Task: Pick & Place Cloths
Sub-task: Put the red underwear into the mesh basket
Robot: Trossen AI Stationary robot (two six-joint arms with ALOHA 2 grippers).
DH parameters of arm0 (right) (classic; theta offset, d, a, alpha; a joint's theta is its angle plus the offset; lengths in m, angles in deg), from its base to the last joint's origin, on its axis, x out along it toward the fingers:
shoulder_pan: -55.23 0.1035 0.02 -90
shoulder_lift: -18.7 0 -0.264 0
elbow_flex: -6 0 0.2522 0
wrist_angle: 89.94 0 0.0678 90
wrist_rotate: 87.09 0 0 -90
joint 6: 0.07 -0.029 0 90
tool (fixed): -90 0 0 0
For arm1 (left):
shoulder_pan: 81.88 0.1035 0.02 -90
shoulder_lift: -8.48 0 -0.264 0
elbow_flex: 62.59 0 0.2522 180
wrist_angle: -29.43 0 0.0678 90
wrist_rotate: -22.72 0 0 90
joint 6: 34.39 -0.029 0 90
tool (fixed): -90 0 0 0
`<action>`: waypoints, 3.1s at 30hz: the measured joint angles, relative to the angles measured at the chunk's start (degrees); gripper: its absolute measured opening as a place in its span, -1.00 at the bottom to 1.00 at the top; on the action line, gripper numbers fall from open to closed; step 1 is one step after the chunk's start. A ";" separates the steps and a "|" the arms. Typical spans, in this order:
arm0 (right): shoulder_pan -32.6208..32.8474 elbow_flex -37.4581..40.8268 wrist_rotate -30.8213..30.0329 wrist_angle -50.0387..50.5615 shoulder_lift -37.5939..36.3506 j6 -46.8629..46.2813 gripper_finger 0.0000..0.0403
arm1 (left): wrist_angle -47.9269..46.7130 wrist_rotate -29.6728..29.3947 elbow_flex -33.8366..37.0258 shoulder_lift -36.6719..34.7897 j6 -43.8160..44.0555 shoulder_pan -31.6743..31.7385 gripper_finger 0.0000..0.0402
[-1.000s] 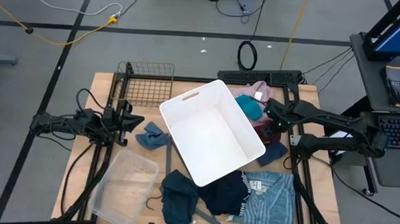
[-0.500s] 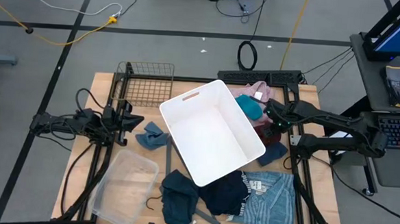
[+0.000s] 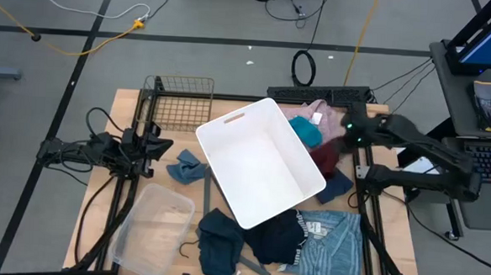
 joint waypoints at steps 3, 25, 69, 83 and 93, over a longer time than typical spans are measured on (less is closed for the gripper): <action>0.00 -6.76 -3.02 -0.03 -0.72 1.62 -0.99 | 0.24 -0.08 0.00 0.00 0.00 0.00 -0.92; 0.00 -23.86 11.39 -62.55 3.89 49.82 -1.00 | 14.27 -0.08 -0.02 0.00 0.04 0.01 -0.92; 11.67 -23.84 55.62 -112.10 32.71 80.59 -1.00 | 20.59 -7.61 -21.20 30.46 27.08 0.01 -0.92; 12.41 -23.82 55.77 -113.07 32.20 80.53 -1.00 | 20.18 7.43 -40.12 53.82 26.60 -0.01 -0.92; 12.39 -23.80 56.30 -112.26 30.58 78.86 -1.00 | 20.31 15.47 -46.06 62.07 27.90 1.25 -0.92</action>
